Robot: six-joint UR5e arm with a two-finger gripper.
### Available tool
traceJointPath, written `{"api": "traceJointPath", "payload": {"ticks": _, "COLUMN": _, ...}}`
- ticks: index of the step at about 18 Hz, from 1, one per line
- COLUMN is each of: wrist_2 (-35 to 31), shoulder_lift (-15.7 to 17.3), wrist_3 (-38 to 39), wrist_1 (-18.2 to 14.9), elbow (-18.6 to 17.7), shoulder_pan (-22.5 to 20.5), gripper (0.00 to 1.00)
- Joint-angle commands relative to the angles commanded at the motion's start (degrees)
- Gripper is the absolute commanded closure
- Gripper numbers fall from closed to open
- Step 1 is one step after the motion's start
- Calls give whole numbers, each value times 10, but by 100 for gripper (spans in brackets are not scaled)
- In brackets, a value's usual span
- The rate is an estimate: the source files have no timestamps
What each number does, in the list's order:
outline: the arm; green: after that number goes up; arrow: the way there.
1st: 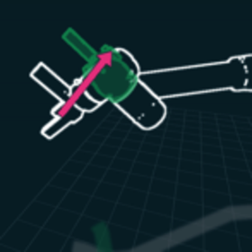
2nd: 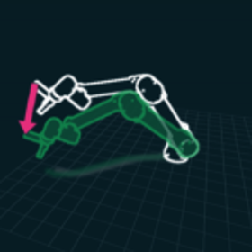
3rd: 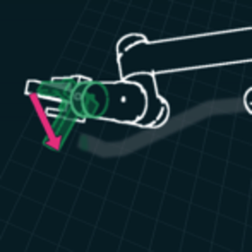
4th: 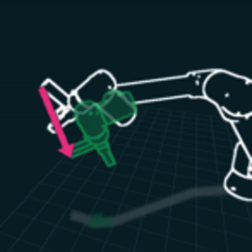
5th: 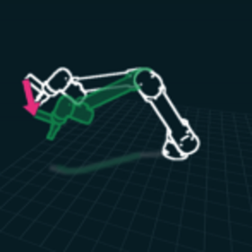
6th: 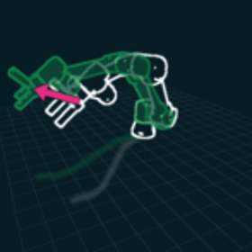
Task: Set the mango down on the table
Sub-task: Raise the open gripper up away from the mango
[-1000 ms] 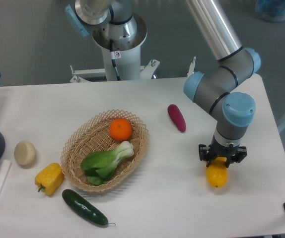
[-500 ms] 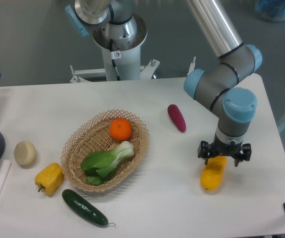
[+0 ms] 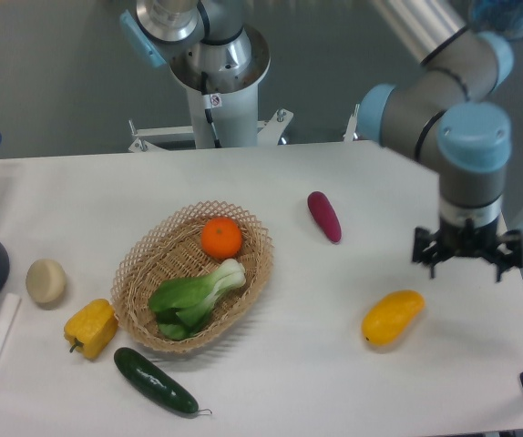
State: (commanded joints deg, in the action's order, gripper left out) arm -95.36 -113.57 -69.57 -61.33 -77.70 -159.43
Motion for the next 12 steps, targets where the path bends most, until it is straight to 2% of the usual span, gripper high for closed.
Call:
{"api": "traceJointPath", "payload": {"ticks": 2, "wrist_2": 2, "shoulder_lift": 19, "wrist_3": -82, "wrist_1": -38, "elbow": -2, "shoulder_pan": -15, "gripper": 0}}
{"api": "traceJointPath", "payload": {"ticks": 4, "wrist_2": 16, "shoulder_lift": 41, "wrist_3": -145, "wrist_1": -58, "elbow": -12, "shoulder_pan": -43, "gripper": 0}}
{"api": "traceJointPath", "payload": {"ticks": 8, "wrist_2": 49, "shoulder_lift": 77, "wrist_3": -255, "wrist_1": -64, "elbow": -44, "shoulder_pan": -90, "gripper": 0}}
{"api": "traceJointPath", "payload": {"ticks": 12, "wrist_2": 58, "shoulder_lift": 82, "wrist_3": -261, "wrist_1": -64, "elbow": -47, "shoulder_pan": -101, "gripper": 0}}
